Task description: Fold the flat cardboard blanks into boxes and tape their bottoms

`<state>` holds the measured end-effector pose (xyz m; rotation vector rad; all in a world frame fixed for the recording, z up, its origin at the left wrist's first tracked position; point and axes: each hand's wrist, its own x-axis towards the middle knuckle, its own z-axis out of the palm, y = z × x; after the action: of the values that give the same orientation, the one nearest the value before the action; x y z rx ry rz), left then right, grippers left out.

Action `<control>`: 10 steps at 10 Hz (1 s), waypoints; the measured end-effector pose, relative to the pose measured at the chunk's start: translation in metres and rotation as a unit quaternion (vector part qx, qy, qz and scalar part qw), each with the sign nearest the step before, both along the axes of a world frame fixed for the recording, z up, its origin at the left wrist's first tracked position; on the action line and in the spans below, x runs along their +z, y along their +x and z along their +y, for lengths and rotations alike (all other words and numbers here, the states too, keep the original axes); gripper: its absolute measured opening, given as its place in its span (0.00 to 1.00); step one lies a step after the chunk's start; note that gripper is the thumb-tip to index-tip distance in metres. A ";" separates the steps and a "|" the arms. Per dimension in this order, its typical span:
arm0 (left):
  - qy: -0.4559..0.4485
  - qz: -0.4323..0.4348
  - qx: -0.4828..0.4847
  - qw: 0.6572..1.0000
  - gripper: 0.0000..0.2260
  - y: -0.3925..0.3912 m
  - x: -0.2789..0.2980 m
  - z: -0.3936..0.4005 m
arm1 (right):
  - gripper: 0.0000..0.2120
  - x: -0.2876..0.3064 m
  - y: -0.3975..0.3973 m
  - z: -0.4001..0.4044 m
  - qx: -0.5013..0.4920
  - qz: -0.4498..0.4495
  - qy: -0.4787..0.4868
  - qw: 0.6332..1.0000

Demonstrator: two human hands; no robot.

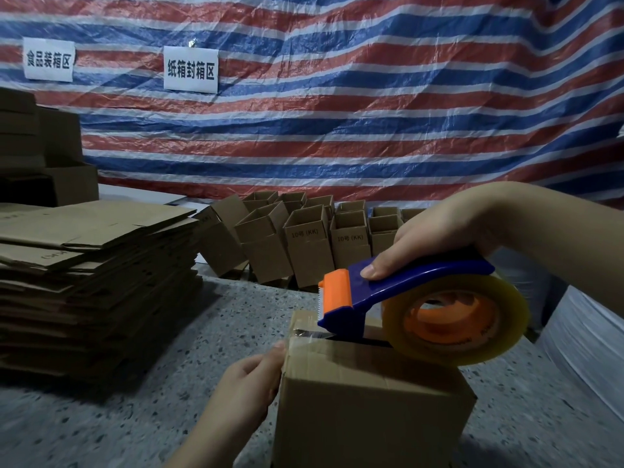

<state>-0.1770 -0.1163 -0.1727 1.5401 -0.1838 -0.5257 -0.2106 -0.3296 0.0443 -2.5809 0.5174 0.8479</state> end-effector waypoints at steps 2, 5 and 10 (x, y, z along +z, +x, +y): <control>0.029 -0.079 0.130 0.988 0.21 0.003 -0.007 0.007 | 0.31 0.000 0.000 0.001 0.004 0.001 -0.008 1.000; 0.217 -0.451 -0.092 0.861 0.25 -0.018 0.026 0.011 | 0.27 0.001 0.002 -0.004 0.007 0.002 0.004 1.000; 0.331 -0.580 -0.077 0.740 0.37 -0.005 0.030 0.016 | 0.40 -0.010 0.008 -0.040 -0.016 -0.048 -0.041 0.998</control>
<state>-0.1815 -0.1008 -0.1424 2.3983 -1.2009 0.4020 -0.2030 -0.3697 0.0348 -2.6645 0.5734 0.7033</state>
